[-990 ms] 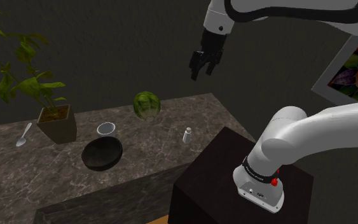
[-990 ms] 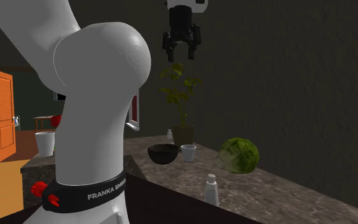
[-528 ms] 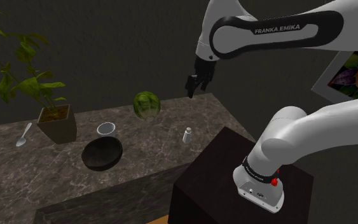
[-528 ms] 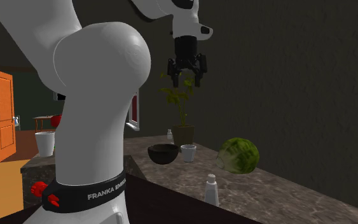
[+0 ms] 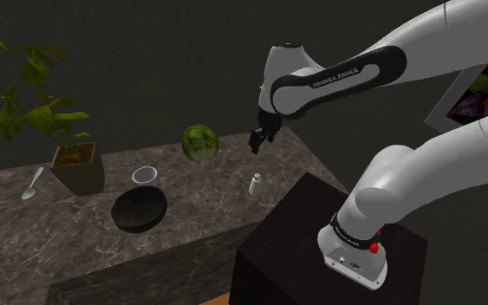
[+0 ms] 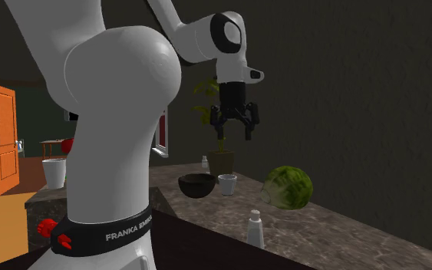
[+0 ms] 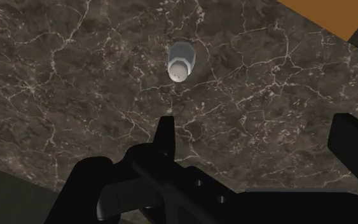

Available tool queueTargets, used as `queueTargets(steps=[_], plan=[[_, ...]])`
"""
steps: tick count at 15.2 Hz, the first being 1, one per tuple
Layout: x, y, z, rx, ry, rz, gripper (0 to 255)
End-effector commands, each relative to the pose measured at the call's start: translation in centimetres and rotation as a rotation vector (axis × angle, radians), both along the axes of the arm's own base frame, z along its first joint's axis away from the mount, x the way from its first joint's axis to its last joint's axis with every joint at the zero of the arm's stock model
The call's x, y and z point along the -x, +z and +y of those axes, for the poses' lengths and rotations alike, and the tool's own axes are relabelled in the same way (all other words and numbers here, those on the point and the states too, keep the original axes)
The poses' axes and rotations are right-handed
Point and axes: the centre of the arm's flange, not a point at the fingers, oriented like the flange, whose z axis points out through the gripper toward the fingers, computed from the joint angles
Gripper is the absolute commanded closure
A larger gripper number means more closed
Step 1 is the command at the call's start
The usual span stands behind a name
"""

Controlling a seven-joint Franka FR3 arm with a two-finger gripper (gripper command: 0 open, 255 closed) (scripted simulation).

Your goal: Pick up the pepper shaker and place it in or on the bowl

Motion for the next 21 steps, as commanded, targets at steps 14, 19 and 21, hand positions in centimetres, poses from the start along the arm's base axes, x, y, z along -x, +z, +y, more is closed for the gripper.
queueTargets(steps=[14,19,21], plan=[[-3.3,-19.1,-3.5,0.085,0.099,0.027,0],[-3.5,-21.9,-3.9,0.090,0.106,0.029,0],[-3.6,-23.0,-4.0,0.090,0.106,0.029,0]])
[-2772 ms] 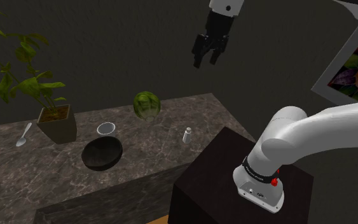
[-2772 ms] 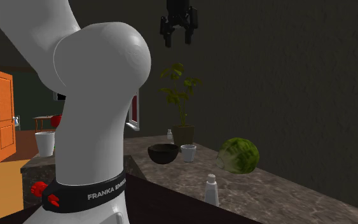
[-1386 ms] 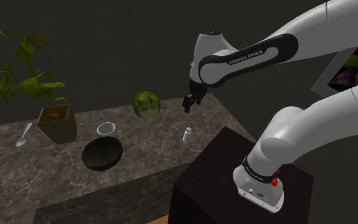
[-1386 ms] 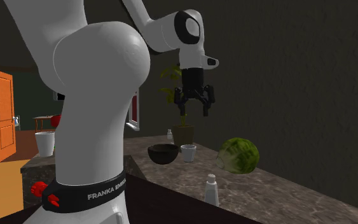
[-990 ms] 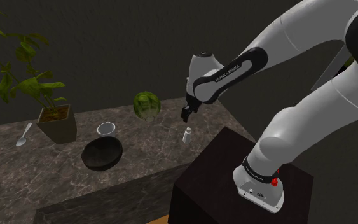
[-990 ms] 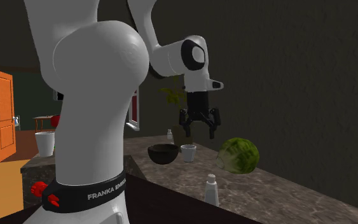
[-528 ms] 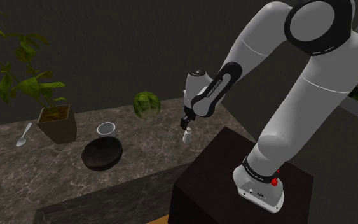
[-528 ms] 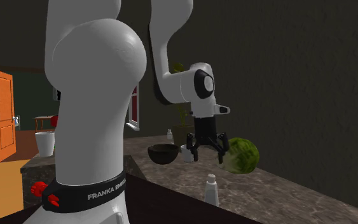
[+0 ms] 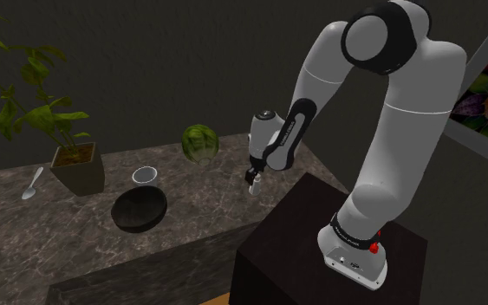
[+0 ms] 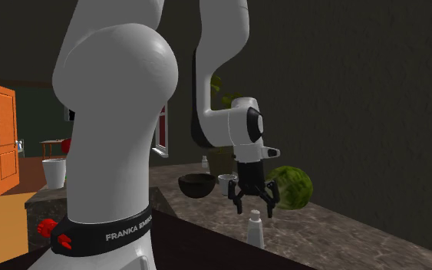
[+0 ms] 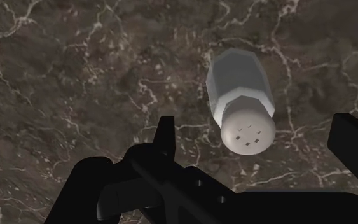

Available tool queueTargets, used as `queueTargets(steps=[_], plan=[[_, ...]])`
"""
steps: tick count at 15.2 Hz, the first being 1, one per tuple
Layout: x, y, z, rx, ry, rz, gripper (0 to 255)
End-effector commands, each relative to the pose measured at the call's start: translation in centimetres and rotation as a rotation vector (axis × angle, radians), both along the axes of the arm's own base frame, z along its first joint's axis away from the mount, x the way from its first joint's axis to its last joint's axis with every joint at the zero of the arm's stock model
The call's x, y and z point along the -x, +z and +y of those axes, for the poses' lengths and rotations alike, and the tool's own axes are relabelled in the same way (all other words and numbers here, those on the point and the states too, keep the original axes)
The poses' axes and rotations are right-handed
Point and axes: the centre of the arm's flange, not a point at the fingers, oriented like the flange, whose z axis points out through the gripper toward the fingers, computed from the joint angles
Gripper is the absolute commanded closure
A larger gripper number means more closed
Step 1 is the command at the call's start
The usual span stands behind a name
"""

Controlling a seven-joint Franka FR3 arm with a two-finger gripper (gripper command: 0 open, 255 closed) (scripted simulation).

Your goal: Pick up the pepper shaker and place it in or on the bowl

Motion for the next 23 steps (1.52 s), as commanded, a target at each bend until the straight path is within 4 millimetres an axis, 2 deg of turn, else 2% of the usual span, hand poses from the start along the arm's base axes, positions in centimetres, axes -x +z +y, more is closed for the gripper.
queueTargets(steps=[1,2,10,11,20,23], plan=[[0.1,-1.1,-0.1,0.000,0.001,0.000,0],[0.0,-1.9,-0.2,0.000,0.001,0.000,0],[0.0,-1.9,-0.2,0.000,0.000,0.000,0],[0.0,-1.9,-0.2,0.000,0.000,0.000,255],[0.0,-1.9,-0.2,0.000,0.001,0.000,255],[0.0,-0.3,-0.2,0.000,0.001,0.000,255]])
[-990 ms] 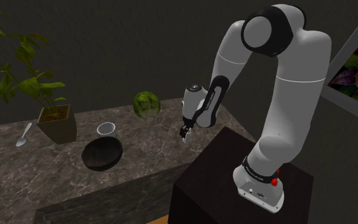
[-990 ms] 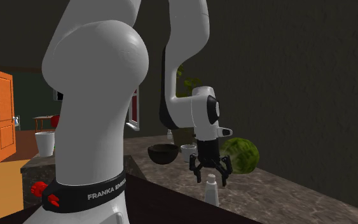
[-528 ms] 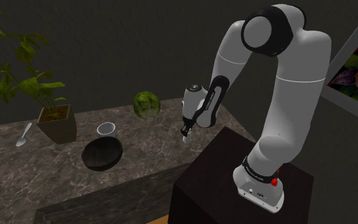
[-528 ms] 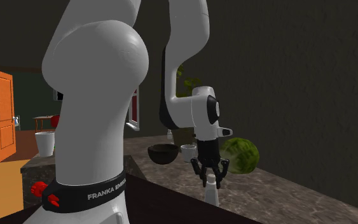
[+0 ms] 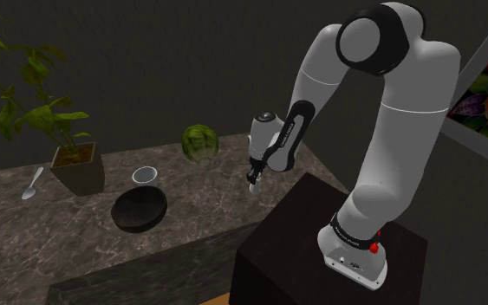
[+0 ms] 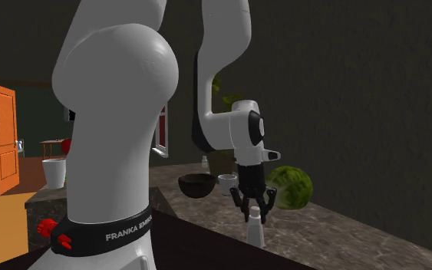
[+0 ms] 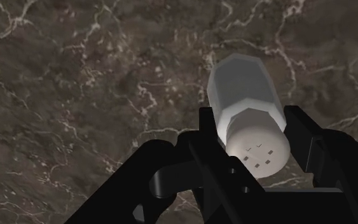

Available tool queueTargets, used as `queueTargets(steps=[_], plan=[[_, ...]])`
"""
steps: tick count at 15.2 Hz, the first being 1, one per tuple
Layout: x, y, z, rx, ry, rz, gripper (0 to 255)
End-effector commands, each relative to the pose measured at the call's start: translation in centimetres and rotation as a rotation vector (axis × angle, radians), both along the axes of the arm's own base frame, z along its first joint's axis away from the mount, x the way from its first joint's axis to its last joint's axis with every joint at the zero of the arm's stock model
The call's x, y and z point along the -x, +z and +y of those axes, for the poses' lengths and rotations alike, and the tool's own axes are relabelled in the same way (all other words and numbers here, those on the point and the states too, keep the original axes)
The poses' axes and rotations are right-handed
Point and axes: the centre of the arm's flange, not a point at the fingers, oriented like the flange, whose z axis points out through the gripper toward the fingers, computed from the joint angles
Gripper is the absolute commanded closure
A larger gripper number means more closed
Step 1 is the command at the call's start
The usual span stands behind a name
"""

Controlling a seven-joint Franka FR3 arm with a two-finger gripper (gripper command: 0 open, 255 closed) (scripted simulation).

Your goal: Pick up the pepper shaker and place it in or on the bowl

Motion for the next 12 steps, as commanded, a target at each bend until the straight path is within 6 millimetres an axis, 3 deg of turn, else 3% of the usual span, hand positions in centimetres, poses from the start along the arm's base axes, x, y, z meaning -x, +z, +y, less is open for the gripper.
queueTargets(steps=[1,12], plan=[[0.0,1.0,0.0,0.000,0.000,0.000,255],[0.0,6.8,0.0,0.000,0.000,0.000,255]])
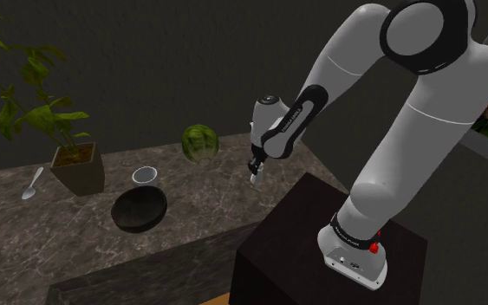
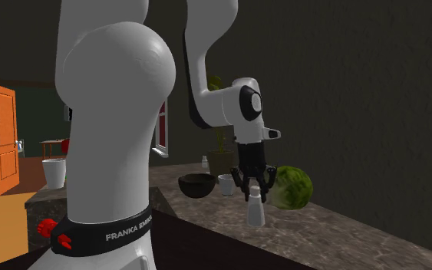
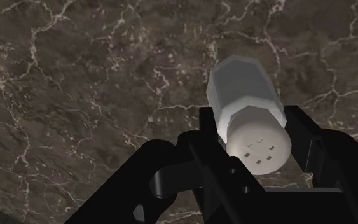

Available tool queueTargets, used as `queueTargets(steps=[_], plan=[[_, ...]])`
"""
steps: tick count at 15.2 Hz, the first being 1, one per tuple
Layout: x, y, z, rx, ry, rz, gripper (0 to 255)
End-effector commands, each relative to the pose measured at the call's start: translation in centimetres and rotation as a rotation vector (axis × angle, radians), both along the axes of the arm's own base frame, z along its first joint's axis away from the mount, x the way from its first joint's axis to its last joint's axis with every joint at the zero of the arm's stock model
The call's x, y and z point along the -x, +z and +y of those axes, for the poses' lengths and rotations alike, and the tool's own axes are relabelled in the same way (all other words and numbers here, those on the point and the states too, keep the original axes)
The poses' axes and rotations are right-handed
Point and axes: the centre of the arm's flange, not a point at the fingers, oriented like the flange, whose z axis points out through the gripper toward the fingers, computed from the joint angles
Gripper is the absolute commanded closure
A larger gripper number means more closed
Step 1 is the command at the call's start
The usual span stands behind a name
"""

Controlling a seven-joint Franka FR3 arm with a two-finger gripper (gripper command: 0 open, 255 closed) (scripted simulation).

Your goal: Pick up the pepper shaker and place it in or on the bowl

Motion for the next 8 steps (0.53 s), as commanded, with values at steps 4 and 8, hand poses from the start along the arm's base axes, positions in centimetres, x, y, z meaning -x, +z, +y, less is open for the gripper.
queueTargets(steps=[4,8], plan=[[0.0,2.7,0.0,0.000,0.000,0.000,255],[0.0,4.8,0.0,0.000,0.000,0.000,255]])
